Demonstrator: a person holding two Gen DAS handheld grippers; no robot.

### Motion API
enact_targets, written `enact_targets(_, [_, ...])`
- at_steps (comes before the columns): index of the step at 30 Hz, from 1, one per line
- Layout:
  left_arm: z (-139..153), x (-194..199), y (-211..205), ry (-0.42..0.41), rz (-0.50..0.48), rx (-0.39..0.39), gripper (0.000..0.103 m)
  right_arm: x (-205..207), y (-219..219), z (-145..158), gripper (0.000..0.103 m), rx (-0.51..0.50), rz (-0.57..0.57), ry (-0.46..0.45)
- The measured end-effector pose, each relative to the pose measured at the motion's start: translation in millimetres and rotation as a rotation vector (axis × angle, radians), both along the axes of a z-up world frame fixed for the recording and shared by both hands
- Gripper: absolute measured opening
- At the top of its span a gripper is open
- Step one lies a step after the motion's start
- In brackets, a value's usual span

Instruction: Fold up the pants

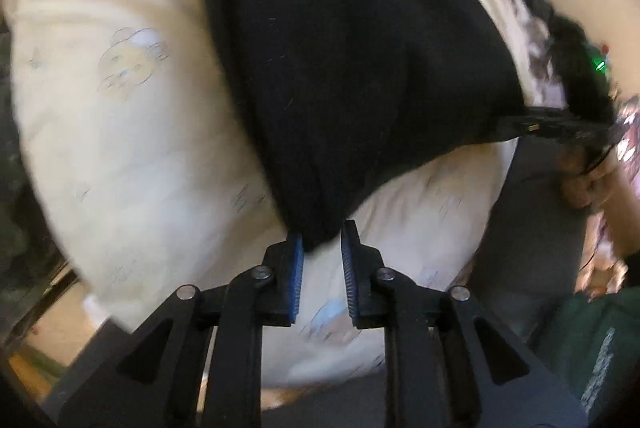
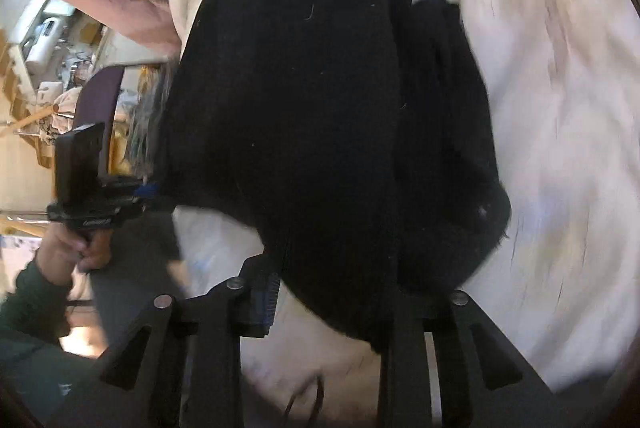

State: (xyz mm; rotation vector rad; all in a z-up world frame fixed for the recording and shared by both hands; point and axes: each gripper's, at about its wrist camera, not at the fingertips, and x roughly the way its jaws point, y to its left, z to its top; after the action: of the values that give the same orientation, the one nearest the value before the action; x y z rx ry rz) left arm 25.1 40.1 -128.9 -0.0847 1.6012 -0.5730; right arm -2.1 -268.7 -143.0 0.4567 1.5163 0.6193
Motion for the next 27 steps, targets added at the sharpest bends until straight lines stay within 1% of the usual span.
enact_targets(1, [6.2, -2.2, 4.8, -0.019, -0.006, 0.019, 0.016, -4.5, -0.8, 5.7, 0.029, 0.003, 0.017, -0.003])
enact_targets(2, [12.3, -1.5, 8.6, -0.036, 0.000, 0.017, 0.017, -7.5, -2.0, 16.8, 0.029, -0.009, 0.033, -0.032])
enact_targets(4, [27.5, 7.6, 16.6, -0.087, 0.049, 0.006, 0.031, -5.1, -2.7, 27.9, 0.030, -0.024, 0.056, -0.056])
enact_targets(5, [34.1, 14.6, 22.9, -0.123, 0.108, -0.004, 0.044, -1.2, -2.8, 32.0, 0.034, -0.020, 0.072, -0.047])
enact_targets(6, [36.5, 19.8, 27.0, -0.138, 0.147, -0.019, 0.048, 1.3, -3.2, 33.2, 0.039, -0.008, 0.084, -0.028])
enact_targets(7, [38.3, 24.7, 32.7, -0.147, 0.196, -0.052, 0.048, 3.3, -3.7, 34.3, 0.040, 0.003, 0.098, -0.014])
enact_targets(9, [38.3, 33.9, 42.8, -0.149, 0.291, -0.087, 0.048, 2.3, -7.5, 32.2, 0.043, 0.011, 0.121, 0.015])
enact_targets(11, [34.9, 36.8, 46.7, -0.151, 0.353, -0.115, 0.048, -4.4, -14.0, 21.6, 0.043, 0.010, 0.092, 0.057])
enact_targets(12, [32.5, 36.8, 47.3, -0.162, 0.384, -0.129, 0.048, -5.6, -18.0, 20.0, 0.043, 0.017, 0.069, 0.054])
enact_targets(13, [29.4, 38.8, 45.7, -0.167, 0.397, -0.145, 0.048, -7.8, -25.1, 18.7, 0.043, 0.028, 0.037, 0.035])
enact_targets(15, [23.4, 35.5, 41.6, -0.184, 0.421, -0.181, 0.048, -10.7, -38.6, 27.1, 0.043, 0.008, -0.101, -0.061])
enact_targets(16, [20.8, 35.1, 40.1, -0.201, 0.428, -0.208, 0.048, -14.6, -39.1, 31.1, 0.043, -0.020, -0.119, -0.107])
enact_targets(17, [18.5, 34.0, 37.0, -0.214, 0.433, -0.223, 0.048, -18.9, -31.9, 38.6, 0.043, -0.086, -0.102, -0.173])
enact_targets(19, [9.0, 32.4, 27.0, -0.209, 0.429, -0.216, 0.048, -24.8, -20.4, 47.8, 0.044, -0.161, -0.076, -0.231])
enact_targets(20, [7.7, 33.7, 24.8, -0.205, 0.421, -0.203, 0.048, -27.2, -14.5, 52.4, 0.044, -0.204, -0.052, -0.230])
enact_targets(21, [7.3, 35.2, 23.4, -0.208, 0.417, -0.185, 0.048, -28.5, -13.1, 52.1, 0.044, -0.210, -0.030, -0.192])
enact_targets(23, [4.9, 37.9, 23.1, -0.216, 0.417, -0.187, 0.049, -31.6, -15.5, 47.7, 0.044, -0.163, 0.055, -0.056])
enact_targets(24, [4.1, 37.8, 23.1, -0.211, 0.414, -0.193, 0.049, -32.4, -17.3, 51.6, 0.053, -0.154, 0.074, -0.035])
enact_targets(25, [2.9, 38.2, 21.8, -0.204, 0.409, -0.194, 0.049, -33.9, -23.4, 56.9, 0.065, -0.151, 0.077, -0.025])
enact_targets(26, [1.7, 38.1, 20.2, -0.198, 0.404, -0.195, 0.049, -33.5, -34.8, 64.7, 0.088, -0.131, 0.064, -0.005])
enact_targets(27, [-0.1, 38.6, 18.3, -0.191, 0.398, -0.196, 0.049, -32.5, -44.5, 70.4, 0.100, -0.094, 0.049, 0.000])
